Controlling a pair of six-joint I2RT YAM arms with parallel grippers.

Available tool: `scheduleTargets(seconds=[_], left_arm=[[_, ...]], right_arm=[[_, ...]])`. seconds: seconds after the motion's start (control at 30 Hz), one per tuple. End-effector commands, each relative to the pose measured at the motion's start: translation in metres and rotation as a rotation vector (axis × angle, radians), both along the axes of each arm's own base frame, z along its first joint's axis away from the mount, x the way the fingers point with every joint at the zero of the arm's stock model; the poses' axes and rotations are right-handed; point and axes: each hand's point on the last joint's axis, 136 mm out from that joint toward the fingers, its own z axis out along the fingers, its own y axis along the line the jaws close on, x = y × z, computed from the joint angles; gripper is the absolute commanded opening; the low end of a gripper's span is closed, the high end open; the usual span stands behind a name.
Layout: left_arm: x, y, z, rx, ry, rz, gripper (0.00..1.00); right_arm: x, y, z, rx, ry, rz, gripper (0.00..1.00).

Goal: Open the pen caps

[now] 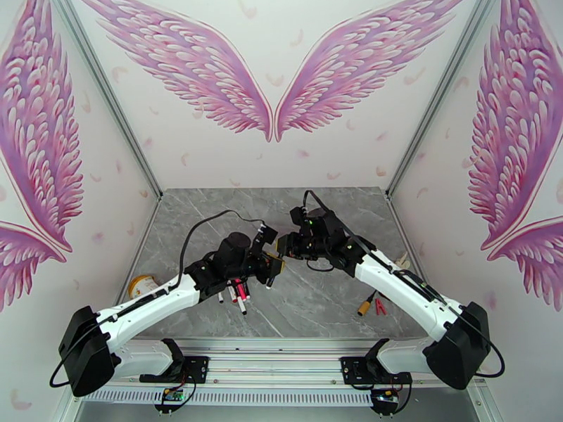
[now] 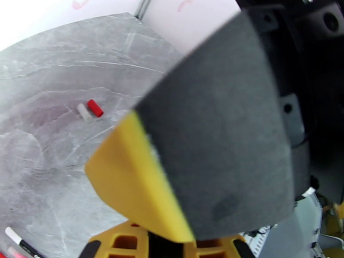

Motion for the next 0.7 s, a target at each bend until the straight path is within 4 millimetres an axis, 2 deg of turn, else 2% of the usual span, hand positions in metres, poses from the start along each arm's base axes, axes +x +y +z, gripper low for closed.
scheduleTargets(seconds=[0.0, 0.1, 0.27, 0.37, 0.5, 0.67], left_arm=[[-0.002, 0.013, -0.011, 0.121, -0.024, 0.028, 0.03], [-0.013, 0.005, -0.011, 0.058, 0.035, -0.037, 0.02], [-0.031, -0.005, 0.014, -0.176, 0.153, -0.198, 0.02], [-0.037, -0.004, 0.021, -0.238, 0.187, -0.256, 0.02], [-0.039, 0.0, 0.005, -0.166, 0.207, -0.248, 0.02], [-0.027, 0.009, -0.021, 0.052, 0.112, -0.113, 0.02]], right_arm=[[0.025, -0.023, 0.02, -0.016, -0.062, -0.167, 0.03], [0.025, -0.018, 0.031, 0.024, -0.105, -0.13, 0.02], [0.015, -0.011, 0.054, 0.145, -0.208, 0.016, 0.02], [0.011, -0.014, 0.065, 0.197, -0.255, 0.073, 0.02], [0.014, -0.024, 0.073, 0.192, -0.282, 0.073, 0.02], [0.039, -0.061, 0.047, 0.05, -0.188, -0.168, 0.0]])
